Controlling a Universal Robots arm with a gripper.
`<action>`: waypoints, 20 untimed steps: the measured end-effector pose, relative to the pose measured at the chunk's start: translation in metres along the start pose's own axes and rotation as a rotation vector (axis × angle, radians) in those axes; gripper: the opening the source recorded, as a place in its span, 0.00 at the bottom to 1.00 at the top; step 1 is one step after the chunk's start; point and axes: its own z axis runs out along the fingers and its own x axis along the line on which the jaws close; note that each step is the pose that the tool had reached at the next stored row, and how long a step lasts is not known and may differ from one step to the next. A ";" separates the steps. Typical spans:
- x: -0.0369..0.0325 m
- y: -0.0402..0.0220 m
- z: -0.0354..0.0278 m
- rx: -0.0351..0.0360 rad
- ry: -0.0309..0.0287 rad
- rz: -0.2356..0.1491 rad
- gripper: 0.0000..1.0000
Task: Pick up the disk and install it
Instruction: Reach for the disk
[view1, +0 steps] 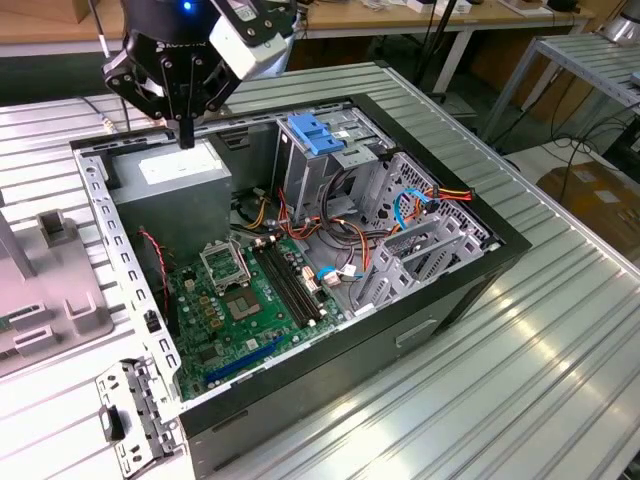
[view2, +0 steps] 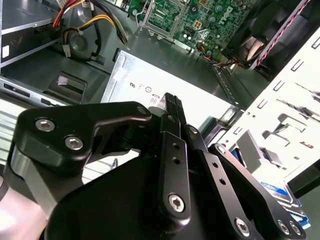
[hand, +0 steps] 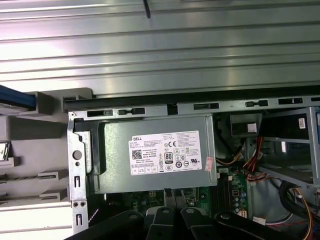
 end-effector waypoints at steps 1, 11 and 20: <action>0.0006 -0.0001 -0.0001 0.0001 0.0000 0.000 0.11; 0.0080 -0.0006 -0.0002 0.0000 0.0000 0.000 0.11; 0.0155 -0.0012 -0.0004 0.0000 0.0000 0.000 0.11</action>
